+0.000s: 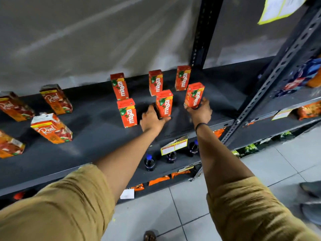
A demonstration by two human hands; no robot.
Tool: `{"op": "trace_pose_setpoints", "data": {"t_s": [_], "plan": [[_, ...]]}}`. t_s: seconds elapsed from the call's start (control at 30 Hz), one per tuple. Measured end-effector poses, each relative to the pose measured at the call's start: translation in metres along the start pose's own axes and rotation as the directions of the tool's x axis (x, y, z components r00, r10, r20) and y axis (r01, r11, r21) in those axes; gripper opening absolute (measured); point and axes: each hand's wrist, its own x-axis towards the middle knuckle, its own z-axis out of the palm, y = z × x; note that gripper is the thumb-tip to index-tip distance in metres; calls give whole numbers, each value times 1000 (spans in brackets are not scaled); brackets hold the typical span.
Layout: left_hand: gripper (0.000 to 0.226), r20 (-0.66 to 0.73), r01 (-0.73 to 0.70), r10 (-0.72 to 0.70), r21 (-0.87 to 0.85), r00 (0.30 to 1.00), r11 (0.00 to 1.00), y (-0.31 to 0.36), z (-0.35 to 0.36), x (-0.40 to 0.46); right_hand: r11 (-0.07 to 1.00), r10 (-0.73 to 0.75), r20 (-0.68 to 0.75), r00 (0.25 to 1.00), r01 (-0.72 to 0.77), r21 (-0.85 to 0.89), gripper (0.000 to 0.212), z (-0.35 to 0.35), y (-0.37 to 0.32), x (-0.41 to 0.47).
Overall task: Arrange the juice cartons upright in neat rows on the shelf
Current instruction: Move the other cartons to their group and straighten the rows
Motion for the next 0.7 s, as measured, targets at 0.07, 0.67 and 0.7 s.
{"op": "trace_pose_setpoints", "data": {"t_s": [0.07, 0.67, 0.7], "plan": [[64, -5, 5, -5, 10, 1000, 1000, 3, 1, 5, 999, -8, -20, 1000, 8, -32, 60, 3, 3, 1], [36, -200, -264, 220, -232, 955, 936, -29, -19, -51, 941, -12, -287, 958, 108, 321, 34, -10, -2, -79], [29, -219, -312, 263, -232, 940, 921, -39, -29, -65, 914, 14, -295, 955, 107, 390, 27, -7, -9, -95]]}}
